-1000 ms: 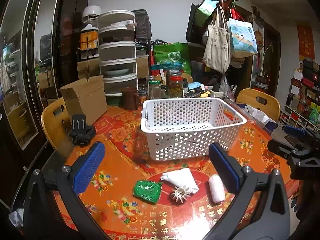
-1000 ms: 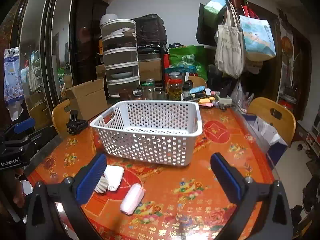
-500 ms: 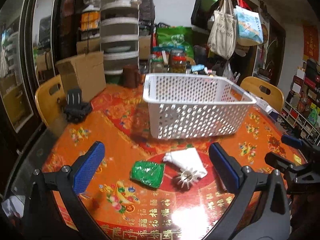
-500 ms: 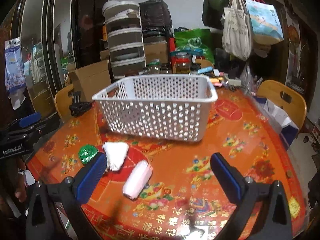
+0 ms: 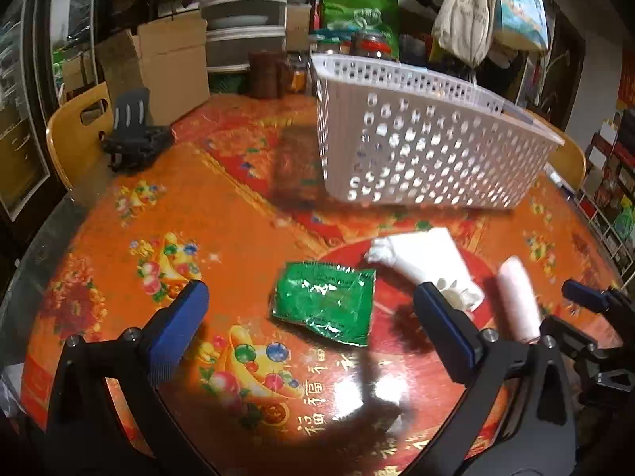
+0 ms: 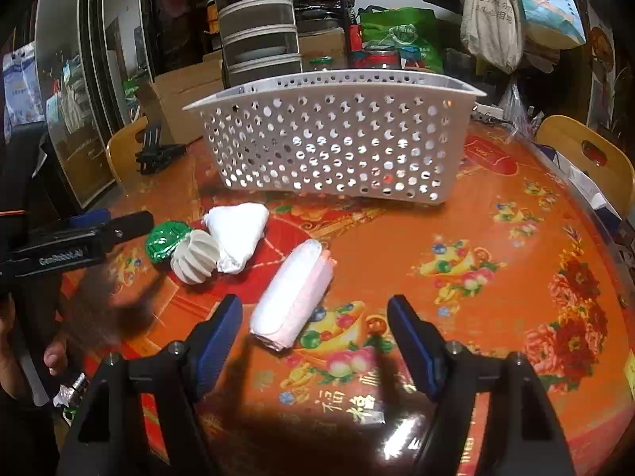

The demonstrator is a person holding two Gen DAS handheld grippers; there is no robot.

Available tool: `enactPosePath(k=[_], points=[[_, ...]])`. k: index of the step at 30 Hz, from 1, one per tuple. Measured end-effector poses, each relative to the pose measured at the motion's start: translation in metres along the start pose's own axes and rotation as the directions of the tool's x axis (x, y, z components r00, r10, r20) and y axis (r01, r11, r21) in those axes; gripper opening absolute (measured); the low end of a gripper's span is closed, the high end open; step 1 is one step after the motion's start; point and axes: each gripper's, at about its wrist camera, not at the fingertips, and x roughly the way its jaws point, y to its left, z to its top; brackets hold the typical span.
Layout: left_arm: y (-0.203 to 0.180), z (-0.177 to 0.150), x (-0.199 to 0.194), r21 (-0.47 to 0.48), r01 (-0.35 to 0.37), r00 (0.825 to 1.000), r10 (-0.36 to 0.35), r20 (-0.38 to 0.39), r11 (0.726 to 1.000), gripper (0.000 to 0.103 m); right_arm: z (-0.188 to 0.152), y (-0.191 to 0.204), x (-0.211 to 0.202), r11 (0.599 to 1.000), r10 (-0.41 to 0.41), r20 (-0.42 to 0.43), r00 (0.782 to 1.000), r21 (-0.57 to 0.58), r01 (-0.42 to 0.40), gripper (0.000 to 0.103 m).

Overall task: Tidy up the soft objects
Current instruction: 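Grasp the pink-white rolled towel with the right tool while the left tool reaches the green packet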

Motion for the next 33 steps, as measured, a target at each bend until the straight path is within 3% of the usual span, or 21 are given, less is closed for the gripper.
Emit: enactPosePath(k=[2,3,15,19,23,33], points=[[0.000,-0.003,0.010,0.009,-0.002,1.000,0.002,-0.021,1.000,0.100,0.000,0.003,0.003,1.000,0.003,-0.008,1.000,-0.004,-0.003,0.074],[0.000,-0.004,0.014,0.006,0.009,0.999,-0.009,-0.036,1.000,0.094,-0.001,0.004,0.004,1.000,0.002,-0.013,1.000,-0.007,-0.002,0.072],[-0.002,-0.002,0.036,0.017,0.034,0.990,-0.031,-0.140,0.999,0.081,-0.002,0.011,0.018,1.000,-0.001,-0.050,0.999,-0.025,0.000,0.063],[-0.009,-0.003,0.038,0.048,0.001,0.989,0.006,-0.148,0.999,0.078,-0.002,0.012,0.020,1.000,0.001,-0.056,0.998,-0.026,-0.002,0.062],[-0.012,-0.003,0.036,0.064,0.012,0.991,-0.003,-0.137,0.998,0.063,-0.002,0.012,0.021,1.000,0.005,-0.059,0.998,-0.025,-0.006,0.061],[-0.010,-0.006,0.026,0.056,0.032,0.995,-0.026,-0.097,0.998,0.055,-0.004,0.014,0.023,0.999,-0.002,-0.059,0.998,-0.034,0.000,0.060]])
